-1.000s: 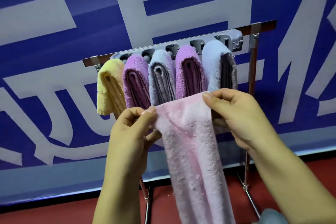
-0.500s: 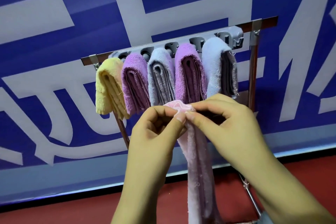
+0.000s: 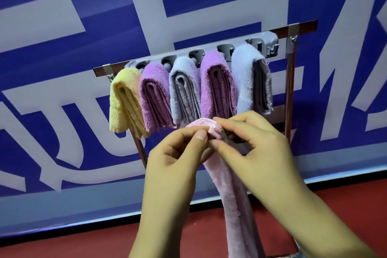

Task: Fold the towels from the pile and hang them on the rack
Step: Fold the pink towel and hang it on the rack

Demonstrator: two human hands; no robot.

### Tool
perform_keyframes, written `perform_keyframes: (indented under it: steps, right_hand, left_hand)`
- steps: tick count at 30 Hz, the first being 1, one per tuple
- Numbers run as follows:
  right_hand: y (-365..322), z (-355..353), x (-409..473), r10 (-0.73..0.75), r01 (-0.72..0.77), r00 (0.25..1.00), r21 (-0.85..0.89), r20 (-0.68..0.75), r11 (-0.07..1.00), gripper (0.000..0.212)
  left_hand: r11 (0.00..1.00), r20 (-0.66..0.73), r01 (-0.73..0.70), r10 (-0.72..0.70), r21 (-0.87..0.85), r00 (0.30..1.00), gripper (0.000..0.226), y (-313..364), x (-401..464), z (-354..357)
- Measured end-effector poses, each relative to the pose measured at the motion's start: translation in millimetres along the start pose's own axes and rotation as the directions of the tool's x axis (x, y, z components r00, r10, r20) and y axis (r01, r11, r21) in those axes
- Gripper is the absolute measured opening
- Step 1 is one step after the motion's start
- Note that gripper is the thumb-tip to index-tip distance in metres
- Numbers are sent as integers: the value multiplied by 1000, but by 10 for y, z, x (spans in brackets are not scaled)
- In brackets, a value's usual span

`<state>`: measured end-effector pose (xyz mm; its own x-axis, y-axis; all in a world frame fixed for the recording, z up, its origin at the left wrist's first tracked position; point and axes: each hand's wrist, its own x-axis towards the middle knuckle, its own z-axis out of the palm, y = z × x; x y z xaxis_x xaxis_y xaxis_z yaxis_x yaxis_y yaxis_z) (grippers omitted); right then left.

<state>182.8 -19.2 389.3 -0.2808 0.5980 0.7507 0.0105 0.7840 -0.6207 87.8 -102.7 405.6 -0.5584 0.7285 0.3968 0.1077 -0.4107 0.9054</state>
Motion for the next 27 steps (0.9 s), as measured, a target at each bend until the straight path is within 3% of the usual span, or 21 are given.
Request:
perform_keyframes:
  steps: [4, 6, 9, 13, 17, 27]
  right_hand:
    - [3, -72, 62, 71, -77, 996, 144, 46, 987, 23]
    - [18, -130, 98, 131, -154, 985, 241, 111, 958, 19]
    - [51, -205, 123, 198, -236, 970, 372, 139, 897, 16]
    - [13, -237, 127, 238, -286, 958, 469, 160, 835, 23]
    - [-15, -237, 123, 222, -282, 958, 467, 180, 838, 26]
    - [78, -254, 101, 190, -277, 951, 400, 244, 873, 20]
  left_hand:
    - [1000, 90, -3, 3, -4, 996, 13, 49, -29, -59]
    - [995, 15, -58, 57, 83, 998, 8, 54, -45, -110]
    - [962, -158, -89, 133, 258, 978, 18, -4, -18, -234]
    - [927, 1, -62, 66, 370, 998, 31, -41, 11, -303]
    - [956, 74, -101, 84, 274, 994, 16, -13, -1, -248]
    - [995, 43, -76, 73, 60, 996, 23, -83, 43, -267]
